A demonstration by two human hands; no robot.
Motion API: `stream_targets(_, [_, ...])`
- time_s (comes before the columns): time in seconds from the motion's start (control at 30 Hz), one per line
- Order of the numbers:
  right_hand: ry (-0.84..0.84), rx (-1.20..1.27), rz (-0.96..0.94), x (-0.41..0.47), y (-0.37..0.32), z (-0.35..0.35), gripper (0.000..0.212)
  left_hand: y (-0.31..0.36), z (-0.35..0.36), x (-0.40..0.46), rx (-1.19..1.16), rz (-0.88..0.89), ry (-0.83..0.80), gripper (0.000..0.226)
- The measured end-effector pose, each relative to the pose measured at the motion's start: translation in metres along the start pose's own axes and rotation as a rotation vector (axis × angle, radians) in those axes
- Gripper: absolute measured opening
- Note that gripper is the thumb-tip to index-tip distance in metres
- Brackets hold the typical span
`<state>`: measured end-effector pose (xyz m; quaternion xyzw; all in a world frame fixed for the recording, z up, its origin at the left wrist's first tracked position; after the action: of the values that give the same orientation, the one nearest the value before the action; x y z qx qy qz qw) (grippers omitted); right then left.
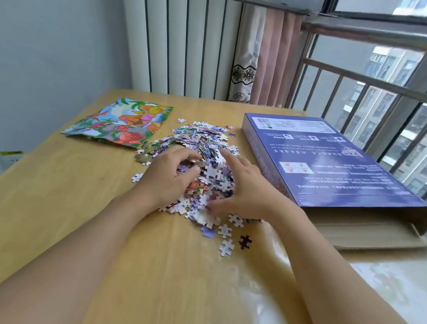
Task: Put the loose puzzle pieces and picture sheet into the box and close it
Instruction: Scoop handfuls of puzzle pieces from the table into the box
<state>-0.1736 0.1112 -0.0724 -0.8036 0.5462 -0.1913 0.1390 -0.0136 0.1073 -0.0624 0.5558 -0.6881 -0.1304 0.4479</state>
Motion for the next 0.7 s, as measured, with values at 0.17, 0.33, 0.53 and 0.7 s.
stream_targets(0.17, [0.028,0.007,0.001,0.024,-0.009,0.015,0.13,-0.008,-0.004,0.003,-0.272,-0.155,0.06,0.024])
stream_targets(0.33, [0.116,-0.079,-0.069,0.036,-0.017,0.002,0.095,-0.005,-0.005,0.003,-0.28,-0.135,0.073,0.03])
stream_targets(0.53, [0.132,-0.091,-0.059,0.029,-0.018,-0.003,0.094,-0.013,-0.011,0.006,-0.351,-0.217,0.158,0.029])
stream_targets(0.7, [0.02,-0.138,0.079,0.025,-0.005,0.006,0.119,-0.016,-0.013,0.008,-0.389,-0.251,0.177,0.025])
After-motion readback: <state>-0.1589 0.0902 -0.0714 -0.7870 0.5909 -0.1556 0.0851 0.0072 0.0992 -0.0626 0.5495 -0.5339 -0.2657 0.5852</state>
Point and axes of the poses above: each hand's wrist, its own x-axis towards the middle knuckle, its own z-axis out of the palm, y = z × x, the point moved 9 cm from there along x, towards the middle knuckle, and after that the axes turned 9 degrees about y, right-handed, at the moved point
